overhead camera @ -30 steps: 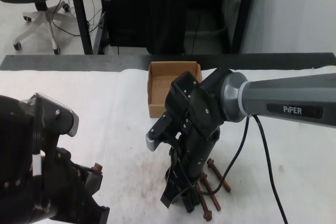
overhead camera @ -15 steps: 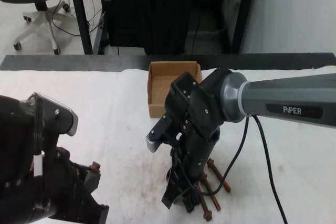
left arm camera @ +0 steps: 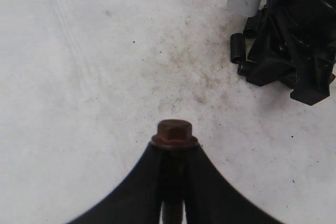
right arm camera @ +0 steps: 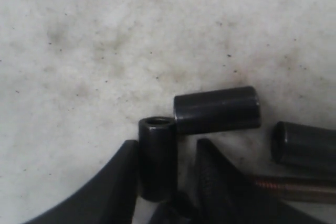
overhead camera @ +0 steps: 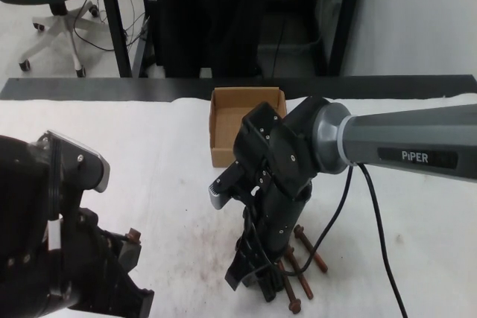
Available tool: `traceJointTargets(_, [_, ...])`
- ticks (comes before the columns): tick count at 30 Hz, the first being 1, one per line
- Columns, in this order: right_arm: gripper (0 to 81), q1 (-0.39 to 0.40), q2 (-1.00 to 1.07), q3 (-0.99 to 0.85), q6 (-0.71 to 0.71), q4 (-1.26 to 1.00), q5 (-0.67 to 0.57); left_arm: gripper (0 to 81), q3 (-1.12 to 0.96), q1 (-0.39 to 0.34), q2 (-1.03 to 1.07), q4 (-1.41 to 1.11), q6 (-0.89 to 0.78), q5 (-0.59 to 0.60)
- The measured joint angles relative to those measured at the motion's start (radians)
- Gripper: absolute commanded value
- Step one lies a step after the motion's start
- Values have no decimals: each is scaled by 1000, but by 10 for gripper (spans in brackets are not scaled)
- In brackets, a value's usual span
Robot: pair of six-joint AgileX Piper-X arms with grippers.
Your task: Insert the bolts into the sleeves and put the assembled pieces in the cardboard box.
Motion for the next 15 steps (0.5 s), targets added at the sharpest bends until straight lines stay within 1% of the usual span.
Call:
traceJointTargets(1, [340,0,0,0,0,0,0,3,0,0,0,0,0,0])
traceJointTargets(2, [312,0,0,0,0,0,4,3,0,0,0,0,0,0])
traceJointTargets(3, [266,0,0,0,-2,0,5,3,0,0,0,0,0,0])
traceJointTargets(4, [204,0,0,0,-2,0,8,3,0,0,0,0,0,0])
traceJointTargets(6, [45,0,0,0,-2,0,12,3,0,0,0,0,0,0])
traceJointTargets(7, [6,0,0,0,-2,0,11,3,0,0,0,0,0,0])
traceJointTargets(12, [9,0,0,0,-2,-2,-3,3,0,0,0,0,0,0])
traceJointTargets(15, [9,-2,-3,0,26,-1,-53,3,0,0,0,0,0,0])
